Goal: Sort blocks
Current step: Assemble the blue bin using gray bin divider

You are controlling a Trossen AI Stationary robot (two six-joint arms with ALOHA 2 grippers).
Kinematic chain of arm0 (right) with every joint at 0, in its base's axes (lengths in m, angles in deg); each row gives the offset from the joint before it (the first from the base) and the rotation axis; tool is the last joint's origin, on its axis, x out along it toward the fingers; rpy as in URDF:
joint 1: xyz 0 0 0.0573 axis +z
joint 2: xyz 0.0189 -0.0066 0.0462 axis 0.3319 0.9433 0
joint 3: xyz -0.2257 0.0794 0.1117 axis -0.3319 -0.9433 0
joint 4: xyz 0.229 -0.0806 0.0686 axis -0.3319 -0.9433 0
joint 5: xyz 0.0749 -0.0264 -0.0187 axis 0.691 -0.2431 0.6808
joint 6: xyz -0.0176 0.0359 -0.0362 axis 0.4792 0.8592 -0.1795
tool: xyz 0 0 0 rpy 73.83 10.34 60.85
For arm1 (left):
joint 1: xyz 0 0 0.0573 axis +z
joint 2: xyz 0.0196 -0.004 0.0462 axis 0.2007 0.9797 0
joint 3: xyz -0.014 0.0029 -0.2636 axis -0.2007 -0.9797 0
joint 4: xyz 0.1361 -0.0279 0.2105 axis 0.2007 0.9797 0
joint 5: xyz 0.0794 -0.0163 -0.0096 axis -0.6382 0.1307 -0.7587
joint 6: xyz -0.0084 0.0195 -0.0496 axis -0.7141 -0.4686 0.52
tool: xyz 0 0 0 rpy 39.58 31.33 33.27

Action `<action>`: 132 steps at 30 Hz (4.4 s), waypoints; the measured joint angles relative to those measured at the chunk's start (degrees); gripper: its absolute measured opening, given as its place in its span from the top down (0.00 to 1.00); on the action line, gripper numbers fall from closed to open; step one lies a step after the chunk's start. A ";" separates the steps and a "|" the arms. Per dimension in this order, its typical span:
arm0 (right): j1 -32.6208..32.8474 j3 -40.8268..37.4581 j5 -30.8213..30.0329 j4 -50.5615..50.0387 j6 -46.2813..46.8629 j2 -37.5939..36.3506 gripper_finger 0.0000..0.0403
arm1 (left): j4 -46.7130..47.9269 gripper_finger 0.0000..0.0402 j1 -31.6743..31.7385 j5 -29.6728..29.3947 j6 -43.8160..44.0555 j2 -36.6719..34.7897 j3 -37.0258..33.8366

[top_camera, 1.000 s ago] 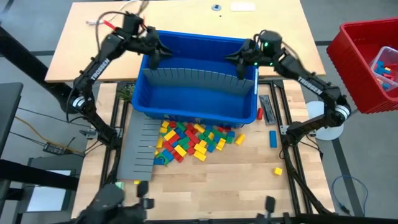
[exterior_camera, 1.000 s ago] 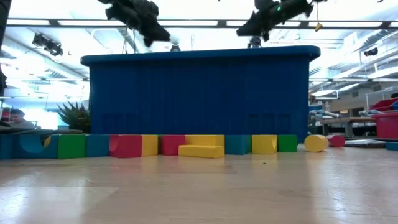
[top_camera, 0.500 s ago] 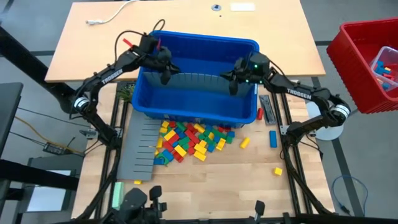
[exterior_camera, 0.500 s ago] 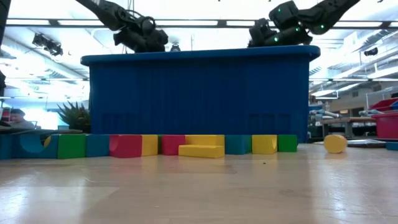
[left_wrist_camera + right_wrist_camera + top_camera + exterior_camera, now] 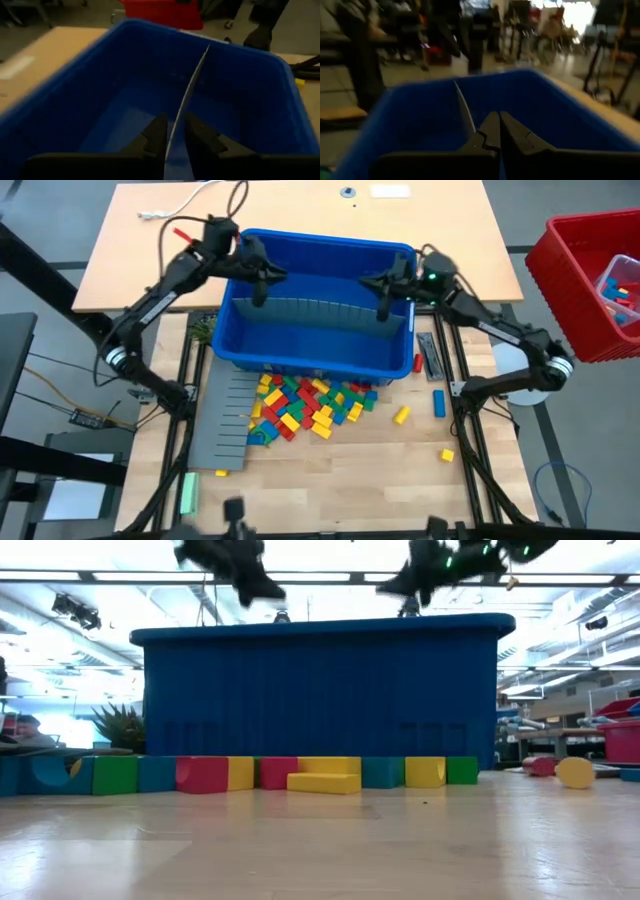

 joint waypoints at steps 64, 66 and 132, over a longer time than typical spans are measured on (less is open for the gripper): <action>71.71 -8.05 -39.94 -17.41 19.22 -7.45 1.00 | 41.63 0.61 -97.01 -51.96 80.28 17.82 -1.08; 72.78 -8.05 -41.78 -17.39 19.33 -7.45 1.00 | 43.58 0.61 -99.33 -53.37 84.43 20.98 -1.08; 77.24 -8.09 -51.16 -16.48 19.30 -5.15 1.00 | 52.71 0.98 -105.85 -53.86 103.20 41.78 7.55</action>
